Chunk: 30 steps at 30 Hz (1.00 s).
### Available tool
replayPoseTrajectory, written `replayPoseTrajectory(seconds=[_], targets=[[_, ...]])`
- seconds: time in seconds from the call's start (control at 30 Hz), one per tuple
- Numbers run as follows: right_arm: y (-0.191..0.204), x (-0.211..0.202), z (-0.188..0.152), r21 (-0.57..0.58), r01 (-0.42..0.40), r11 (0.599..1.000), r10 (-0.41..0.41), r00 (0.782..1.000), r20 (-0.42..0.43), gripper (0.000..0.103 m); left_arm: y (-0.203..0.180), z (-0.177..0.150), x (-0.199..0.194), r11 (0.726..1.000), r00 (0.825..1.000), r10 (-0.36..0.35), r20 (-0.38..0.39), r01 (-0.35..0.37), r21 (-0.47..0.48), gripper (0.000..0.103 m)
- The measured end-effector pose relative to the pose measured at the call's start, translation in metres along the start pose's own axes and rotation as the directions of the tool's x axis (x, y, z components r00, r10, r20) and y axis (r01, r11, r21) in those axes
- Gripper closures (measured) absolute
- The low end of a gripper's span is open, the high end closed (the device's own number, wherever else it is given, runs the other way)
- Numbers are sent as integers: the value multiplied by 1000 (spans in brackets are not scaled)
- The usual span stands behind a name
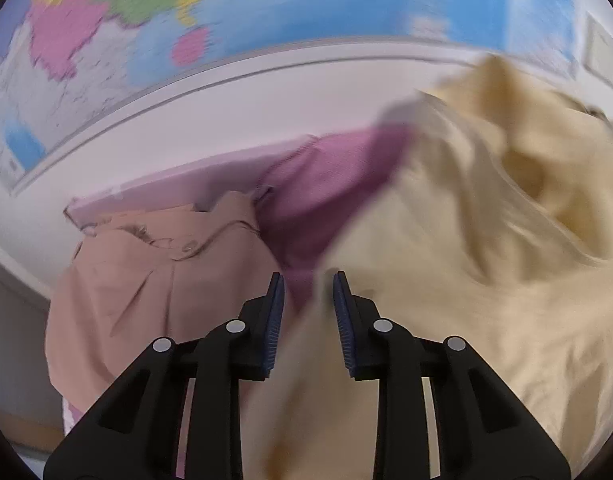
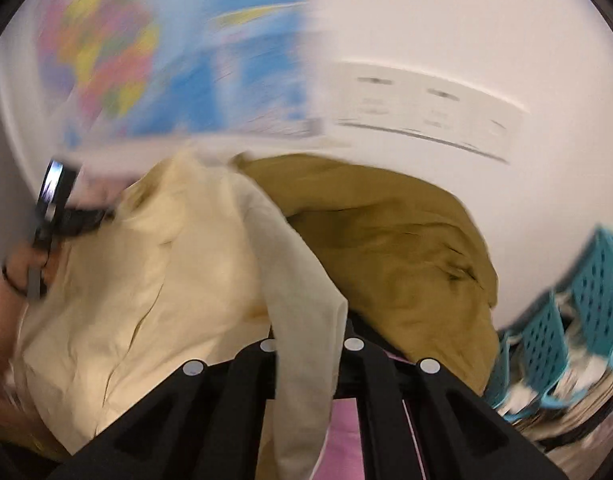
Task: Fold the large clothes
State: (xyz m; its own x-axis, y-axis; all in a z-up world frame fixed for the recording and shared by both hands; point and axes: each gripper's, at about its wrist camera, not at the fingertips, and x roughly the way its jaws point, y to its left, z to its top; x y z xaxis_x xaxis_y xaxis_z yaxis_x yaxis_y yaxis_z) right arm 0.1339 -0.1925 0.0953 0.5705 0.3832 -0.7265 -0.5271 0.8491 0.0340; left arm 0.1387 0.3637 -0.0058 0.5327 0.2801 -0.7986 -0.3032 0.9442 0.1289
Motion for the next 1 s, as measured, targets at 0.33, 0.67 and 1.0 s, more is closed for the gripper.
replayPoseTrajectory(seconds=[0.33, 0.67, 1.0], targets=[[-84, 84, -55, 354, 12, 935, 48, 986, -160, 35, 15, -17, 4, 1000, 1000, 3, -7, -3, -6, 40], [15, -47, -129, 32, -193, 981, 194, 981, -31, 6, 35, -88, -75, 989, 986, -140, 89, 134, 64, 22], [-8, -65, -155, 125, -111, 986, 110, 994, 17, 93, 62, -138, -113, 987, 980, -155, 127, 160, -25, 21]])
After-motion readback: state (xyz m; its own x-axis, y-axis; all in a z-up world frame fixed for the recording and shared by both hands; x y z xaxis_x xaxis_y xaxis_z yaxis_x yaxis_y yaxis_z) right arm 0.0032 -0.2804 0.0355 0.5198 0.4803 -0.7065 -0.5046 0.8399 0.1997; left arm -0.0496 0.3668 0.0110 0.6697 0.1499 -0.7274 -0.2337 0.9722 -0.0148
